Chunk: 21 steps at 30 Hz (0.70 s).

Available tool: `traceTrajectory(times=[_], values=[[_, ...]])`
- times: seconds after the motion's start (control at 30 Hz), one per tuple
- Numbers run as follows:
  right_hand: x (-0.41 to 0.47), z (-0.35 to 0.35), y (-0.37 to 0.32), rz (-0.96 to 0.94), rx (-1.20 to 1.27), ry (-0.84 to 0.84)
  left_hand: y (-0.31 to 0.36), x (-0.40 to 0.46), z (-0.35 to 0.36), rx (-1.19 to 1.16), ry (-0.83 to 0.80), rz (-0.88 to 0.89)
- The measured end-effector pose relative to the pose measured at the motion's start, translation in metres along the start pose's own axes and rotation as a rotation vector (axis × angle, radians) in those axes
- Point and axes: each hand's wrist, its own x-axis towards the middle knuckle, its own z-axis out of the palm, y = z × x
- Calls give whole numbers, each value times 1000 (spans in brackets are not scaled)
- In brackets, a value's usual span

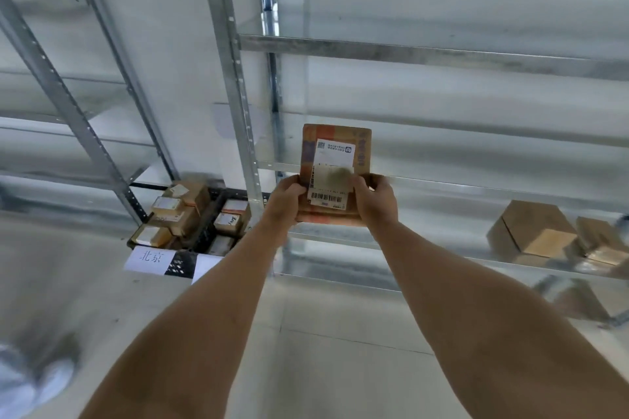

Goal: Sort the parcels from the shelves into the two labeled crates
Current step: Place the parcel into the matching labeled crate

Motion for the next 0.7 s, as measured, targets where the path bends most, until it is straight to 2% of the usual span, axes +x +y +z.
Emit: traceTrajectory(times=[0.23,0.5,0.7], values=[[2,152,-18,84,-69,-28,8,46,-144,24,54,-118],[48,275,-16,121,-145,-81,0,113,-246,35,97,-203],[112,376,-3,195,-156,-118,-13,208,-323,81,117,-278]])
